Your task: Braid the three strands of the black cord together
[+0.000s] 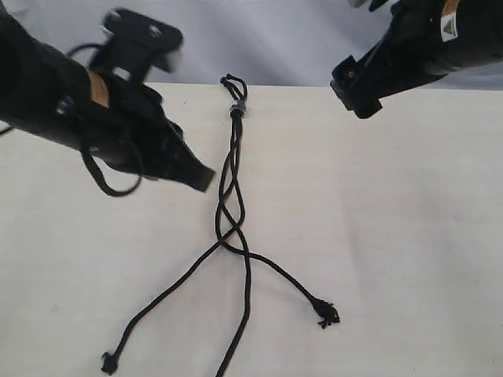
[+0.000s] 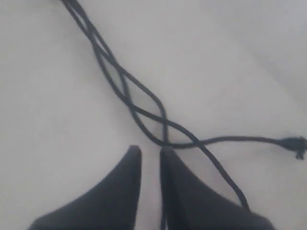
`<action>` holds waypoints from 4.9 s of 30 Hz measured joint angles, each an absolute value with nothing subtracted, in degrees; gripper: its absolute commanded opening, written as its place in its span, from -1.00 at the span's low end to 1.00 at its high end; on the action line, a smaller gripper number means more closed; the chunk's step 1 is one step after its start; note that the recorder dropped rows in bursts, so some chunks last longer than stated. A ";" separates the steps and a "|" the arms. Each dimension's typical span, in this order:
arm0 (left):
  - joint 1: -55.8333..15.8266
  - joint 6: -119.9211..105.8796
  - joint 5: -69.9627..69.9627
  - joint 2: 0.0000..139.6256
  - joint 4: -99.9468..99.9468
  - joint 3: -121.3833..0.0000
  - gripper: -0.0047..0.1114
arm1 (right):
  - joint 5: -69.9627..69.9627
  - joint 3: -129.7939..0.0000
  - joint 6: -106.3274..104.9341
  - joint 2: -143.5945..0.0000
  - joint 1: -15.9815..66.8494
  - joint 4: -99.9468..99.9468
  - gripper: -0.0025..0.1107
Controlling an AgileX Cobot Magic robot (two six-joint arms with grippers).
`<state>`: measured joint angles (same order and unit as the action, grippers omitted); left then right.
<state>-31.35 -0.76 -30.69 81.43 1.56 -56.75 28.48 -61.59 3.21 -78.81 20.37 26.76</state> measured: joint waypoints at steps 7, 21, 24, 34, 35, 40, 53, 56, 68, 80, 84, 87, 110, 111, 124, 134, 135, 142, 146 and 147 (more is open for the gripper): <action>-45.11 2.56 -31.20 97.47 1.98 -56.75 -0.01 | 12.37 -54.76 5.95 -78.54 8.24 26.65 0.84; -49.45 9.52 -31.81 107.52 1.98 -56.75 -0.28 | 11.17 -54.76 6.18 -78.30 7.84 25.77 0.84; -49.45 9.59 -31.74 107.86 1.25 -56.85 -0.70 | 11.17 -54.76 6.18 -78.30 7.84 25.77 0.84; -49.45 7.56 -35.80 107.73 0.00 -58.39 -0.92 | 11.17 -54.76 6.18 -78.30 7.84 25.77 0.84; -49.45 7.45 -37.12 107.56 -0.49 -58.65 -0.92 | 11.17 -54.76 6.18 -78.30 7.84 25.77 0.84; -49.55 7.20 -41.43 104.55 -8.94 -59.61 -0.92 | 11.17 -54.76 6.31 -78.30 7.84 25.77 0.84; -49.26 7.20 -42.77 103.81 -34.03 -57.68 -0.92 | 11.17 -54.76 6.44 -78.30 7.84 25.77 0.84; -47.40 7.20 -40.45 103.81 -35.02 -55.90 -0.92 | 11.17 -54.76 6.44 -78.30 7.84 25.77 0.84; -38.69 10.08 -29.38 103.81 -32.36 -49.92 -0.92 | 11.17 -54.76 6.53 -78.30 7.84 24.54 0.84; -39.94 3.19 -26.75 102.87 -9.22 -47.74 -0.92 | 11.17 -54.76 6.53 -78.30 7.84 24.31 0.84; -45.13 -7.96 -32.20 102.73 1.04 -49.52 -0.92 | 11.17 -54.76 6.53 -78.30 7.84 24.31 0.84; -46.93 -10.66 -32.80 102.21 1.22 -49.75 -0.92 | 11.17 -54.76 6.53 -78.30 7.84 24.31 0.84; -37.35 -10.43 -30.77 100.93 0.88 -49.75 -0.91 | 11.05 -54.76 6.53 -78.30 7.84 24.31 0.84; -37.35 -10.43 -30.77 100.93 1.00 -49.75 -0.91 | 11.05 -54.76 6.53 -78.30 7.84 24.31 0.84; -37.35 -7.31 -30.34 100.83 1.51 -48.86 0.25 | 12.29 -54.76 5.92 -78.30 8.38 16.34 0.84; -30.53 1.06 -37.57 86.37 -12.92 -59.12 0.01 | 20.66 -54.76 3.46 -78.30 26.28 15.44 0.84; -28.25 2.32 -37.70 84.26 -13.52 -59.73 -0.27 | 21.61 -54.76 3.46 -78.30 27.65 15.31 0.84; -10.38 5.47 -33.24 74.21 -14.78 -56.47 -0.91 | 29.29 -54.87 -7.20 -87.03 46.89 -0.57 0.57; -8.67 5.47 -28.82 74.32 -14.78 -55.04 -0.91 | 31.17 -58.80 -12.07 -96.94 53.55 -6.17 -0.12; -8.67 5.47 -28.74 74.32 -14.78 -55.04 -0.91 | 31.40 -59.83 -12.19 -99.09 54.04 -6.54 -0.25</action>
